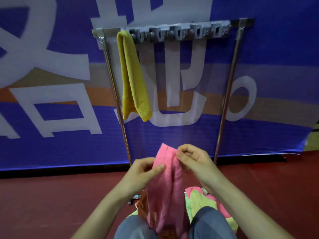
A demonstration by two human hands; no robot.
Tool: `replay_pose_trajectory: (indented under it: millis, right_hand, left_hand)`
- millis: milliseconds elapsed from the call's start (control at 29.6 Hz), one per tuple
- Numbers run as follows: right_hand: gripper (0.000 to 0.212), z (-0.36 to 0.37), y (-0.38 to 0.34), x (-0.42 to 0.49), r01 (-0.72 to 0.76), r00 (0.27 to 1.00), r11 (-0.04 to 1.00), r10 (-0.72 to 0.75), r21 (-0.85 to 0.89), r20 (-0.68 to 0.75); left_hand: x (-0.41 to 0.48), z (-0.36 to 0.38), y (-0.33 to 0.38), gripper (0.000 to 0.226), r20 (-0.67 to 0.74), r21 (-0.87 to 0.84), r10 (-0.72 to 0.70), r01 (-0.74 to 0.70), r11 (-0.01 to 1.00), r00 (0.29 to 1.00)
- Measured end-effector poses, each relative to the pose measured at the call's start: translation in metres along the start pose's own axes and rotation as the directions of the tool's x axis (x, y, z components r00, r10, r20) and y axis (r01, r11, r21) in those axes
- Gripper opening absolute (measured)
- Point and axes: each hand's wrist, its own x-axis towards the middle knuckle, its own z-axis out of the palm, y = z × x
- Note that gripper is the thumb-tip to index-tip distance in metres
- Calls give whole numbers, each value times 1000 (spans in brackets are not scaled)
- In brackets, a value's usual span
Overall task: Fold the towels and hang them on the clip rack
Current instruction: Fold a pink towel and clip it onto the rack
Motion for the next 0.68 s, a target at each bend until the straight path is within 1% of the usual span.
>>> replay_pose_trajectory:
  millis: [34,101,135,237,338,406,473,507,608,676]
  right_hand:
    - [23,0,0,-1,-14,1000,1000,14,-3,-4]
    - [21,-2,-1,-3,-55,998,998,54,-16,-6]
    - [20,-2,-2,-4,-80,997,996,80,-26,-5]
    - [19,-3,-6,-4,-126,991,988,129,-93,25]
    - [21,-1,-10,-3,-72,992,981,89,-180,87]
    - [21,-2,-12,-3,-21,997,975,37,-221,71]
    - [22,-6,-14,-2,10,1000,977,-6,-214,22]
    - [22,-7,-16,-1,21,1000,976,-22,-214,-1]
    - [22,-17,-23,1,39,995,969,-60,-242,-78]
    - [19,-29,-31,3,41,986,970,-78,-239,-150]
  left_hand:
    - [-1,-1,-1,35,-23,-4,-5,5,1000,1000]
    - [-3,-1,4,34,-48,22,17,-16,1000,999]
    - [-3,-1,7,33,-31,67,32,-30,997,999]
    - [-3,1,13,42,58,200,57,-68,977,997]
    - [0,-1,17,43,69,217,69,-83,973,995]
    - [1,-2,20,38,96,214,63,-83,973,993]
    - [2,-4,18,23,131,186,11,-36,982,991]
    - [3,-6,16,21,169,176,-29,-1,984,985]
    - [0,-14,6,23,279,207,-156,99,973,947]
    - [-3,-26,0,23,264,236,-212,150,960,941]
